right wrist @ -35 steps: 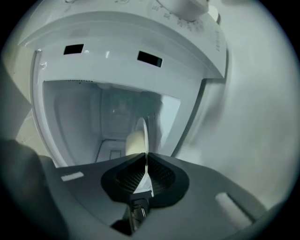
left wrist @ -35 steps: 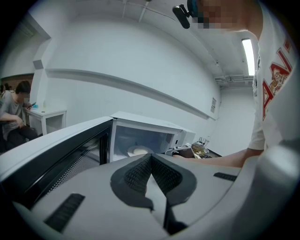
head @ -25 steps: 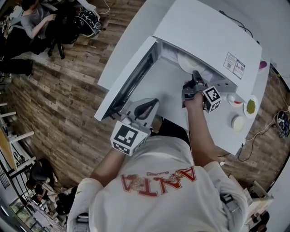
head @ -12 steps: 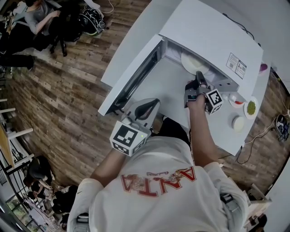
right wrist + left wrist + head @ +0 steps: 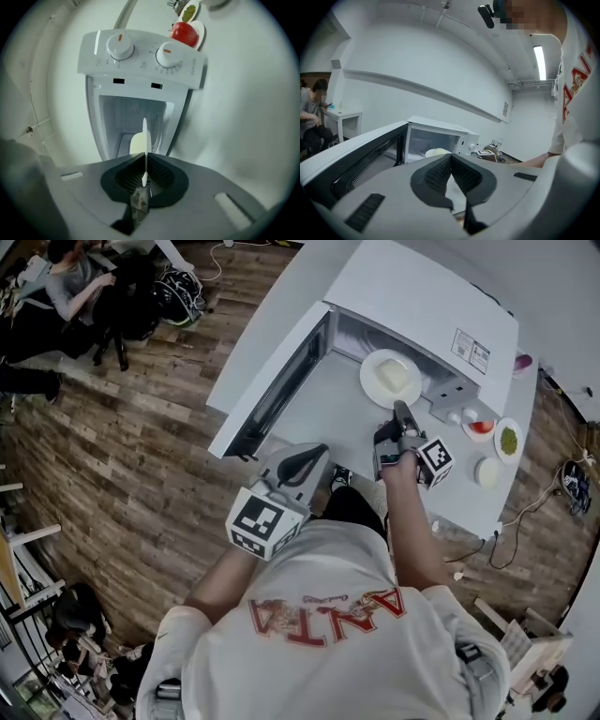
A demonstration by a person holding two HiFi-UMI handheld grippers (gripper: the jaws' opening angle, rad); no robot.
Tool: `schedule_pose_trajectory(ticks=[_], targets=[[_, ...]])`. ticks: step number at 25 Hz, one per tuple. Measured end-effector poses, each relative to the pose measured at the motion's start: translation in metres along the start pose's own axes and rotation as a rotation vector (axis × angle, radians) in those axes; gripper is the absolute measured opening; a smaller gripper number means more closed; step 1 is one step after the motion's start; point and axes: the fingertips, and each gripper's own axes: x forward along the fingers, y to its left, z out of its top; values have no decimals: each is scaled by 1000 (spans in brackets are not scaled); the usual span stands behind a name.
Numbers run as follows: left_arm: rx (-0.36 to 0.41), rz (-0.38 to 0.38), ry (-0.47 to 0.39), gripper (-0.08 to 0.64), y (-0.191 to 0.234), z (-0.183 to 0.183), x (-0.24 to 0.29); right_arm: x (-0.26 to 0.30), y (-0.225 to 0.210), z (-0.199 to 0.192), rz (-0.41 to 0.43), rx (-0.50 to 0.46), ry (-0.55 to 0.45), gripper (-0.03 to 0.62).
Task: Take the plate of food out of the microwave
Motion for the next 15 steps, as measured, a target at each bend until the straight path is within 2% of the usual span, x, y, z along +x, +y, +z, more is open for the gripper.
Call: schedule_pose_trajectory(ticks=[7, 15], targets=[[35, -90, -16, 9, -22, 0, -12, -68, -12, -14, -6, 7, -34, 17], [72, -205, -2, 9, -61, -10, -9, -147, -55, 17, -73, 22, -158, 17]])
